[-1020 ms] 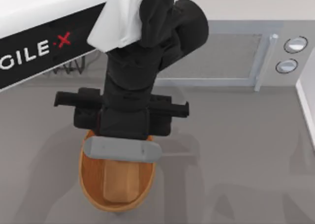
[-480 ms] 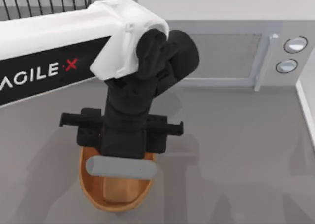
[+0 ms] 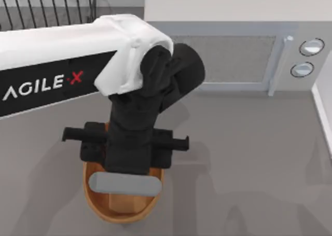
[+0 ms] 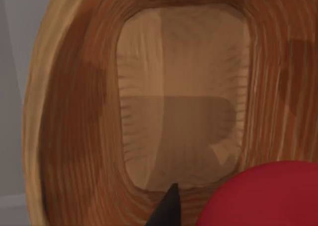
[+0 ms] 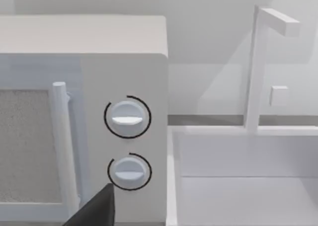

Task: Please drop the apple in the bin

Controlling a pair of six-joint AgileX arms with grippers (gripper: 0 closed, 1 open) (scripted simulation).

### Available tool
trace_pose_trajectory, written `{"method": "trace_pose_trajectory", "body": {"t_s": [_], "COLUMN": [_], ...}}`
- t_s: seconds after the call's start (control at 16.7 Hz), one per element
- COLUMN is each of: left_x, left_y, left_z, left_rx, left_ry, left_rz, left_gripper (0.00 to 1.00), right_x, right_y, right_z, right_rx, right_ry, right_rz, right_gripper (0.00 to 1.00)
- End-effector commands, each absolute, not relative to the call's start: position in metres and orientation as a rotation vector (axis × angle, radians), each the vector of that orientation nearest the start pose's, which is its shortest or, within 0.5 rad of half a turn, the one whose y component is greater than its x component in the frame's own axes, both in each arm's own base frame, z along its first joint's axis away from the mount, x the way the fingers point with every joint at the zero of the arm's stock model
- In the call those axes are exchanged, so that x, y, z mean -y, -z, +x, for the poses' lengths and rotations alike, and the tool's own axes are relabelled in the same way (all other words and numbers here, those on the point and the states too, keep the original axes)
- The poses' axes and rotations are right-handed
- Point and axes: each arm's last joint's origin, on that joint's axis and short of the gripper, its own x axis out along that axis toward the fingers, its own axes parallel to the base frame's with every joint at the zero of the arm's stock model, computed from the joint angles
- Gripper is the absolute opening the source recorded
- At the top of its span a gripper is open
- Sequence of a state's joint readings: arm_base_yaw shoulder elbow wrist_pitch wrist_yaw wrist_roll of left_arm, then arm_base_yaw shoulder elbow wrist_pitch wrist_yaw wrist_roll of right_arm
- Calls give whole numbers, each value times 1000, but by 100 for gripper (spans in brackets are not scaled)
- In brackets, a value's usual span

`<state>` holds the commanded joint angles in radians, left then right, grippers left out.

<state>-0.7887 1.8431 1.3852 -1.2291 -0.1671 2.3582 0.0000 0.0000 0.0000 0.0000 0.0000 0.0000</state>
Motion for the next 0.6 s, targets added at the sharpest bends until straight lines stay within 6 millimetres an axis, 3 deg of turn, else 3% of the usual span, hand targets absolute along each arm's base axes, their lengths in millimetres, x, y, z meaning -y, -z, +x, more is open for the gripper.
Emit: {"method": "trace_pose_trajectory", "body": {"t_s": [0.6], "left_x": [230], "left_y": [-202], "left_z": [240], "left_rx": [199], "left_ry": [-2072], "left_rz": [-2148], "left_gripper": [83], "right_x": [1], "right_y": [-160], "right_z": [106], "right_rx": [0], "right_ry": [0], "right_rz": [0], "right_gripper": [100]}}
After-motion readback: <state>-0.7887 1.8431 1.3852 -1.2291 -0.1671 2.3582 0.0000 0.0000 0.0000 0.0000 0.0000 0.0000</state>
